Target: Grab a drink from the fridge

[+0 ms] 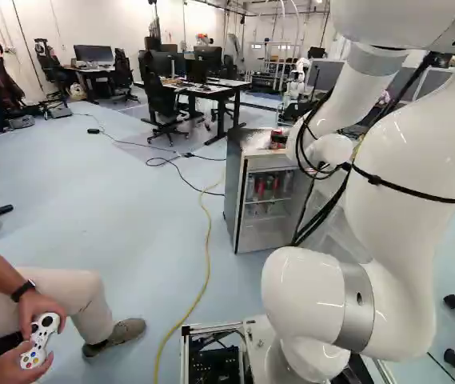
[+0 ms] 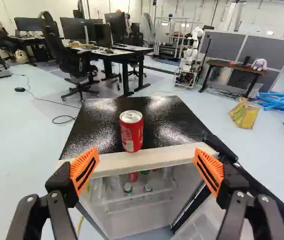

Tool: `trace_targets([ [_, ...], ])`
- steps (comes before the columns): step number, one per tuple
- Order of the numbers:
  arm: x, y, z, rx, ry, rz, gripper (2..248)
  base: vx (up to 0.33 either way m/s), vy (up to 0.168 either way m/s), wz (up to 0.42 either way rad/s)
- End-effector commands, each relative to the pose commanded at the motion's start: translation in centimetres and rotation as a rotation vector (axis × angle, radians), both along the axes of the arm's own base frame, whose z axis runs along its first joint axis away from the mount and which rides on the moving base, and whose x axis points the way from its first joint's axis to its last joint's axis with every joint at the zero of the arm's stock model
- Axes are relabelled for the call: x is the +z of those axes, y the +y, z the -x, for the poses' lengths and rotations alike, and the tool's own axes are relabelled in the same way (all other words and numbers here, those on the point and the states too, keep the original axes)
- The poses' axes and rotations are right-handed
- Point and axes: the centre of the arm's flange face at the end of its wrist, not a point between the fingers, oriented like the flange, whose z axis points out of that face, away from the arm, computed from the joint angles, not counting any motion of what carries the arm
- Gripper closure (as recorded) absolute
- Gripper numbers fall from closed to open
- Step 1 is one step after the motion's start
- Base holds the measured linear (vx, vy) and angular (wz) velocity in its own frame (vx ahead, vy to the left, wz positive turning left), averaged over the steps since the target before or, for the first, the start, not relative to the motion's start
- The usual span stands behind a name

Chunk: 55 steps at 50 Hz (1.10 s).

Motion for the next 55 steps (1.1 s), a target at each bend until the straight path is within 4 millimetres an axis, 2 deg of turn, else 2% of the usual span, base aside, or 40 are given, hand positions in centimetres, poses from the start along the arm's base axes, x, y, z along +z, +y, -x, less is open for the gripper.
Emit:
trace_targets([
  [24,1.8,-2.7,3.5,-0.101,0.047,0.008,3,0.0,0.0,0.0],
  [55,3.8,-7.3,4.8,-0.222,0.131,0.009,3,0.0,0.0,0.0],
])
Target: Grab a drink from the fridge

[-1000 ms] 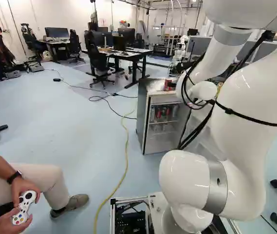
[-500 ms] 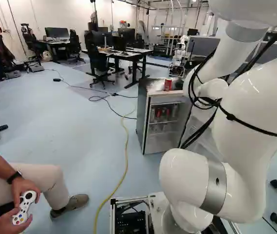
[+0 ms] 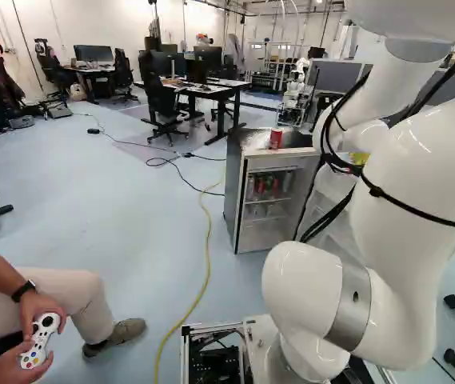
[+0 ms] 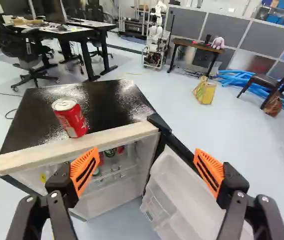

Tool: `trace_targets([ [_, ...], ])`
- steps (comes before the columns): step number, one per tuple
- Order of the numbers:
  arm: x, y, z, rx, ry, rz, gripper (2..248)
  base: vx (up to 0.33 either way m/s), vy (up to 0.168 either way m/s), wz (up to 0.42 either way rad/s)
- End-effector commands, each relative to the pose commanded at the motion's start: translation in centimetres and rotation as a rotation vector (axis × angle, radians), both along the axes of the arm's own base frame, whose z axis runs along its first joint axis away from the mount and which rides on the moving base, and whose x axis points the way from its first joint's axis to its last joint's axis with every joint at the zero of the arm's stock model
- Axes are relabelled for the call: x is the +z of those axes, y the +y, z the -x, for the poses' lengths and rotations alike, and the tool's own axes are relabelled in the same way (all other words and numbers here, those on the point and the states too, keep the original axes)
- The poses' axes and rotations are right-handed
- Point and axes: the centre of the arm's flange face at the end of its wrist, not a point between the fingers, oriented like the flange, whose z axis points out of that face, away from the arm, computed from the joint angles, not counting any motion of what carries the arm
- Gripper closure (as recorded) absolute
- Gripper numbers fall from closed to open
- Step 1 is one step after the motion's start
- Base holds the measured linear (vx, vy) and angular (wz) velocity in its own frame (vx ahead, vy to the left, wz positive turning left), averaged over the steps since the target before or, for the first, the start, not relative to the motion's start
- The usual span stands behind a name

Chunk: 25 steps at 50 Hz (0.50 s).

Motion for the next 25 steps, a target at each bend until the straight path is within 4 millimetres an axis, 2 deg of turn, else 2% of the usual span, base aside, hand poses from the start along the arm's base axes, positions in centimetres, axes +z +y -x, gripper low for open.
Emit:
trace_targets([
  [25,1.7,-3.8,0.7,-0.094,0.07,-0.009,3,0.0,0.0,0.0],
])
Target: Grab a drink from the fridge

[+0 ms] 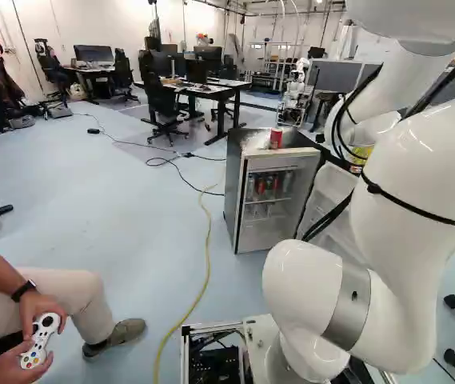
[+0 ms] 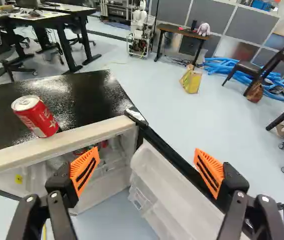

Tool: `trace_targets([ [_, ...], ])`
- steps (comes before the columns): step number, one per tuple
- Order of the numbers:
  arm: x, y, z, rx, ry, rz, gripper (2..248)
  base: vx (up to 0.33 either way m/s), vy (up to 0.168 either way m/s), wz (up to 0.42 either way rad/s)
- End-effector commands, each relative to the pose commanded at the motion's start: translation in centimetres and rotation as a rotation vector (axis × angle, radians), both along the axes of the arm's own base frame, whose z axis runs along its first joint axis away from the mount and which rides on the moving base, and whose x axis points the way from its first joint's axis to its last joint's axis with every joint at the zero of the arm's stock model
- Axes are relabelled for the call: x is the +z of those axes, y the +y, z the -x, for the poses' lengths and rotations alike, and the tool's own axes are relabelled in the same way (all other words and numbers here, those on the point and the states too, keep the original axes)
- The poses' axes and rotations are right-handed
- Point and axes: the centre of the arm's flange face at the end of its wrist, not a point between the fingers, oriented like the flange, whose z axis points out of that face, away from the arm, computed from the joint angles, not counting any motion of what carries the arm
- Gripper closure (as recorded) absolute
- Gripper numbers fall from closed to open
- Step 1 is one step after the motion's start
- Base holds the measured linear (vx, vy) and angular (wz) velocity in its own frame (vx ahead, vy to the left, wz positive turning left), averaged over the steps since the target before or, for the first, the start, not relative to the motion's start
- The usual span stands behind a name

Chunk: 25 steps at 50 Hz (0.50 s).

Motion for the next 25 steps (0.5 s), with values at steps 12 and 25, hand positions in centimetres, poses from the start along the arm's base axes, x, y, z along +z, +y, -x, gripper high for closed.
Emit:
trace_targets([
  [12,0.9,-1.8,0.4,-0.045,0.033,-0.006,3,0.0,0.0,0.0],
  [25,1.7,-3.9,0.8,-0.092,0.07,-0.016,3,0.0,0.0,0.0],
])
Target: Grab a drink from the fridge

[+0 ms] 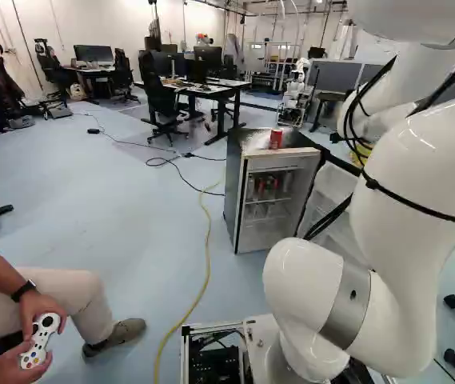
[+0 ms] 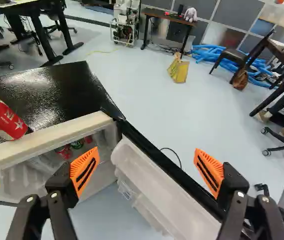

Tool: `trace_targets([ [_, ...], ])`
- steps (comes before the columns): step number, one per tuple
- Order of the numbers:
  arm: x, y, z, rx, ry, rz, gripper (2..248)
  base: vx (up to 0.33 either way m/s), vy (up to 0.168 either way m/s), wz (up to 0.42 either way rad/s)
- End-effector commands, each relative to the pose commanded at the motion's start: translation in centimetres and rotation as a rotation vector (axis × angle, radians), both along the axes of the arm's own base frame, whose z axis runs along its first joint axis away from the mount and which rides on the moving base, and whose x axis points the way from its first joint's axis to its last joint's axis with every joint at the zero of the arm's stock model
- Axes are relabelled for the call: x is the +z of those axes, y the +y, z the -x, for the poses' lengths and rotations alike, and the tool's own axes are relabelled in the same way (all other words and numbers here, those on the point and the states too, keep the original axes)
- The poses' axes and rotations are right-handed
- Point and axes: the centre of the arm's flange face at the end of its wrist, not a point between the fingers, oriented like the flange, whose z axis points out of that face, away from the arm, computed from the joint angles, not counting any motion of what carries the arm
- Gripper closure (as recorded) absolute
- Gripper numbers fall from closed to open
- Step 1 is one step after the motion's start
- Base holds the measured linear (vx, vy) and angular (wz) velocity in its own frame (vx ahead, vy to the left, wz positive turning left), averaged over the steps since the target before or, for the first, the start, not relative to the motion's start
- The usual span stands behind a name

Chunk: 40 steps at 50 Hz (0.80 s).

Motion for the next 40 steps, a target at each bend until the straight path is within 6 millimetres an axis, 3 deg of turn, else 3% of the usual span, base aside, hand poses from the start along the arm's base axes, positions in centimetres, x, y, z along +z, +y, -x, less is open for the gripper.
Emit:
trace_targets([
  [40,-1.2,-6.9,0.7,-0.138,0.149,-0.083,3,0.0,0.0,0.0],
])
